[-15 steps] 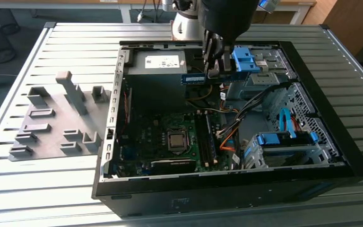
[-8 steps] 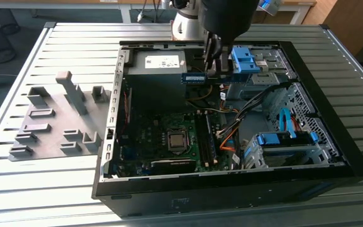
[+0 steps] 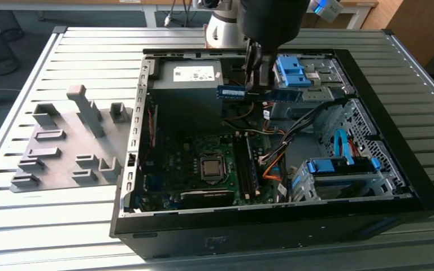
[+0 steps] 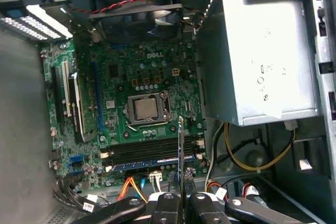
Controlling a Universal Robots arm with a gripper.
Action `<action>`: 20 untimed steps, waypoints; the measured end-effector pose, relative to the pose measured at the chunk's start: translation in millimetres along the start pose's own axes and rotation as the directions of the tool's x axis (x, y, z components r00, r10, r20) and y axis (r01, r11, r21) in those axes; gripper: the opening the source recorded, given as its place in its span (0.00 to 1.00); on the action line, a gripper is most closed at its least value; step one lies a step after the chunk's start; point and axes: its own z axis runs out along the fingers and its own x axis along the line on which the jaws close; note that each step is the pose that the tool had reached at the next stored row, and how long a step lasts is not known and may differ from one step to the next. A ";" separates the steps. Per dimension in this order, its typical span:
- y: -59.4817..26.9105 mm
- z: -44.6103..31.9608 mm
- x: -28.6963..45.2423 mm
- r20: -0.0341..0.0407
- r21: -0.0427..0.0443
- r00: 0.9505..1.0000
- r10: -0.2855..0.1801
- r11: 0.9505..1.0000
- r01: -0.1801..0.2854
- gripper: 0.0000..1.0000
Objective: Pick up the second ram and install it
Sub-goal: 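Insert the second ram into the second slot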
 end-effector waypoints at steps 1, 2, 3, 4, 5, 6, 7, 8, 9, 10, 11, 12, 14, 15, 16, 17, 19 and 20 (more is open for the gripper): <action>0.0 0.1 0.0 0.000 0.000 1.000 0.009 1.000 -0.009 0.14; 0.0 0.2 0.0 0.000 0.001 1.000 0.018 1.000 -0.018 0.14; 0.0 0.3 0.1 0.001 0.001 1.000 0.026 1.000 -0.026 0.14; 0.0 0.3 0.1 0.001 0.001 0.999 0.034 0.999 -0.034 0.14; -0.1 0.4 0.1 0.001 0.001 0.999 0.040 0.999 -0.040 0.14; 0.0 0.5 0.1 0.001 0.002 0.999 0.047 0.999 -0.047 0.14; -0.1 0.5 0.1 0.001 0.002 0.999 0.054 0.999 -0.054 0.14; -0.1 0.6 0.2 0.001 0.002 0.998 0.060 0.998 -0.060 0.14; -0.1 0.6 0.2 0.002 0.002 0.998 0.066 0.998 -0.066 0.14; -0.1 0.7 0.2 0.002 0.002 0.997 0.072 0.997 -0.072 0.14; -0.1 0.8 0.2 0.002 0.003 0.997 0.078 0.997 -0.078 0.14; -0.1 0.8 0.3 0.002 0.003 0.997 0.083 0.997 -0.083 0.14; -0.1 1.0 0.4 0.002 0.003 0.996 0.094 0.996 -0.094 0.14; -0.1 1.0 0.4 0.003 0.003 0.995 0.100 0.995 -0.100 0.14; -0.1 1.0 0.4 0.003 0.003 0.995 0.105 0.995 -0.105 0.14; -0.1 1.0 0.5 0.003 0.003 0.994 0.109 0.994 -0.109 0.14; -0.1 1.0 0.4 0.003 0.004 0.993 0.115 0.993 -0.115 0.14; -0.1 1.0 0.4 0.003 0.004 0.993 0.116 0.993 -0.116 0.14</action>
